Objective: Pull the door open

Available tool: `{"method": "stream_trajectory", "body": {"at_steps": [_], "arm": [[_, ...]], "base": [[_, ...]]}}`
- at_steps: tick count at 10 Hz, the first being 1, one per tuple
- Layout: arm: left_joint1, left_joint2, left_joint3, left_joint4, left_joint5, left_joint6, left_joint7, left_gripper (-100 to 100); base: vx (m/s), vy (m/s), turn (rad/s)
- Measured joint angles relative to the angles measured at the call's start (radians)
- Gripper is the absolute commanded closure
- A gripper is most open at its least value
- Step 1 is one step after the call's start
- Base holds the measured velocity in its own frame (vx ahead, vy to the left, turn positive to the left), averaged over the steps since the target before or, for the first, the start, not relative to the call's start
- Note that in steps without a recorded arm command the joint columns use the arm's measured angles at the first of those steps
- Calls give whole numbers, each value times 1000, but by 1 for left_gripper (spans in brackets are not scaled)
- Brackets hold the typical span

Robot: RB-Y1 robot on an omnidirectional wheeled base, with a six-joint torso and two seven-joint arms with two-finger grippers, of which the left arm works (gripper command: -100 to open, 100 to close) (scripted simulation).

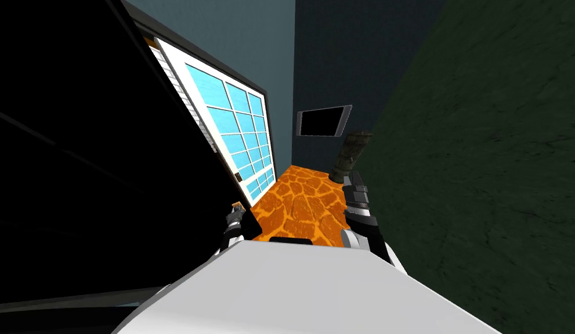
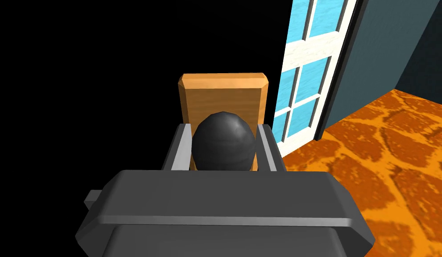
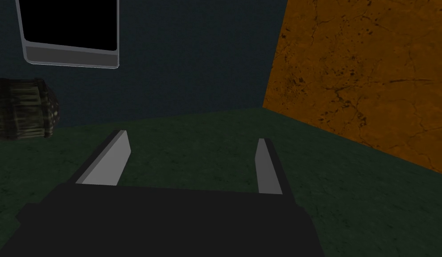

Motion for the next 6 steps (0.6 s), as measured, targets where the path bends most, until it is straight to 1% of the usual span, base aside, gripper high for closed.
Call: {"method": "stream_trajectory", "body": {"at_steps": [1,3,4,5,6], "arm": [[3,4,-12,-13,-7,6,7,100],[-8,8,-34,-3,-20,0,26,100],[-8,10,-43,-3,-25,0,34,100],[-6,8,-46,-2,-27,2,35,100],[-5,10,-52,-5,-29,4,39,100]], "base": [[-204,3,-59],[-197,-10,-45],[-87,-6,-21],[-111,-10,-31],[-210,-2,-58]]}}
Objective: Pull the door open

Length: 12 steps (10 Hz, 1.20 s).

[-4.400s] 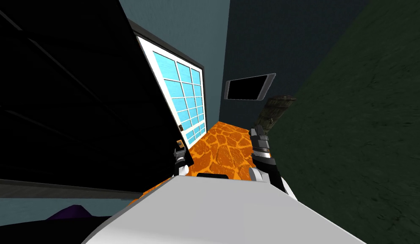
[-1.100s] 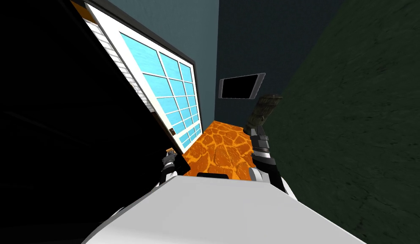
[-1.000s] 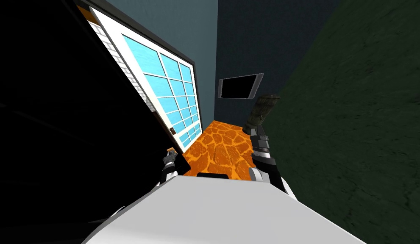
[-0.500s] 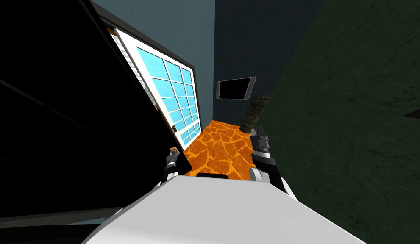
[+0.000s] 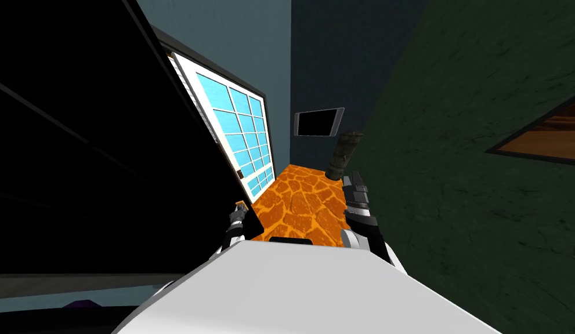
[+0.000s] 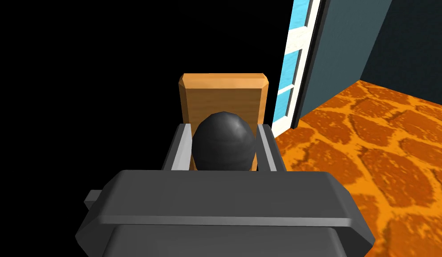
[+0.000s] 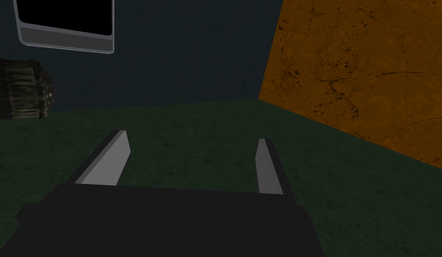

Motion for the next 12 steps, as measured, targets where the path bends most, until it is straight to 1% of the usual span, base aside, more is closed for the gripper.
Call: {"method": "stream_trajectory", "body": {"at_steps": [1,2,3,5,6,7,8,10,12], "arm": [[3,5,-7,-11,-4,0,5,100],[1,8,-18,-8,-11,-5,13,100],[11,11,-30,-25,-18,-1,18,100],[15,18,-57,-26,-33,-5,37,100],[21,23,-68,-36,-40,-4,44,100],[23,29,-79,-38,-46,-7,53,100],[24,34,-89,-39,-52,-10,62,100],[27,32,-100,-39,-58,-9,68,100],[35,43,-117,-49,-68,-14,81,100]], "base": [[-209,20,-61],[-209,16,-67],[-190,29,-63],[-193,-5,-52],[-202,-33,-46],[-209,-21,-27],[-201,14,-31],[-108,8,-34],[-187,25,-56]]}}
